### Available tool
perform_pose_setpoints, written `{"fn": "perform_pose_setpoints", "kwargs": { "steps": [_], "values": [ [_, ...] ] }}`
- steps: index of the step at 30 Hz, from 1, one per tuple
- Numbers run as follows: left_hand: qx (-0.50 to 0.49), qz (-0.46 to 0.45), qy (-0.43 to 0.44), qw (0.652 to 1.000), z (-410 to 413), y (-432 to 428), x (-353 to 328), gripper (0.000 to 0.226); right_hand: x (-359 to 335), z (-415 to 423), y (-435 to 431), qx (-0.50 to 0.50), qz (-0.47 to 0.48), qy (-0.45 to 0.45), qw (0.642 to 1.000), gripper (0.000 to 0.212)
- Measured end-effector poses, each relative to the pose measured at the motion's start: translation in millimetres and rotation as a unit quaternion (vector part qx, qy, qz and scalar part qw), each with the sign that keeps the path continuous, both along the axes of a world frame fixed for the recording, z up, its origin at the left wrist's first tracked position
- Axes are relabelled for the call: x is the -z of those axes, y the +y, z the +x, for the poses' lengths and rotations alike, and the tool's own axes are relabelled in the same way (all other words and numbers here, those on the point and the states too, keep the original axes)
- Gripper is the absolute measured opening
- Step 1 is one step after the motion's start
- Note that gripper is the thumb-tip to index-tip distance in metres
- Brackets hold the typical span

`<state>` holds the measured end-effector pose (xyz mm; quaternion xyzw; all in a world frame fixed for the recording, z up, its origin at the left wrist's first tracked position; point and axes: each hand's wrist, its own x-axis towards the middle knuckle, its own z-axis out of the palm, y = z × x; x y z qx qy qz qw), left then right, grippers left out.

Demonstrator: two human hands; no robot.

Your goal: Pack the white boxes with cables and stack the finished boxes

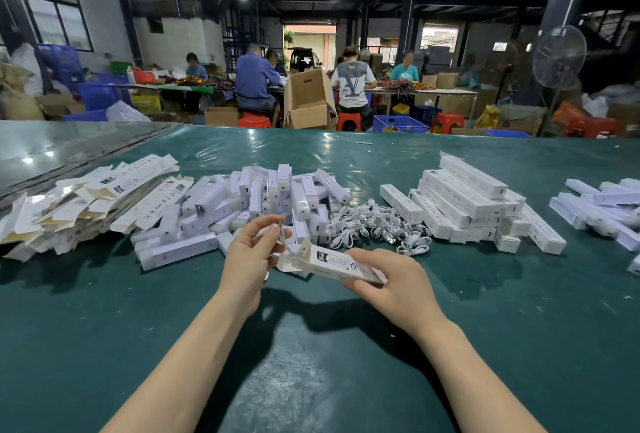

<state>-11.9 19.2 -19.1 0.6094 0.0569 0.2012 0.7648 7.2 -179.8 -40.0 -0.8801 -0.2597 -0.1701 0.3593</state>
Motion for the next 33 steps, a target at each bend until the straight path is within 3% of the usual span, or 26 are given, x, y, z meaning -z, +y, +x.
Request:
{"fn": "perform_pose_setpoints", "kwargs": {
  "steps": [6,12,21,24,28,33],
  "values": [
    [0.005,0.060,-0.012,0.998,-4.7,-0.5,-0.9,0.026,-0.8,-0.5,-1.3,0.009,-0.006,-0.001,1.000,0.028],
    [0.078,0.132,-0.010,0.988,-6.8,-4.1,1.8,0.011,0.2,-1.5,0.8,0.044,0.006,-0.005,0.999,0.029],
    [0.117,0.169,-0.008,0.979,-9.6,1.8,4.6,0.035,1.0,-1.1,2.0,0.049,0.045,0.025,0.997,0.033],
    [0.099,0.193,0.009,0.976,-8.3,2.3,3.1,0.033,1.0,-2.2,1.4,0.048,0.055,0.019,0.997,0.030],
    [0.113,0.254,0.090,0.956,-7.2,5.7,5.0,0.033,0.5,-4.9,2.1,0.022,-0.028,-0.006,0.999,0.028],
    [0.051,0.216,0.111,0.969,-5.1,0.5,7.1,0.024,-4.6,-3.1,2.7,0.021,-0.103,-0.010,0.994,0.030]
  ]
}}
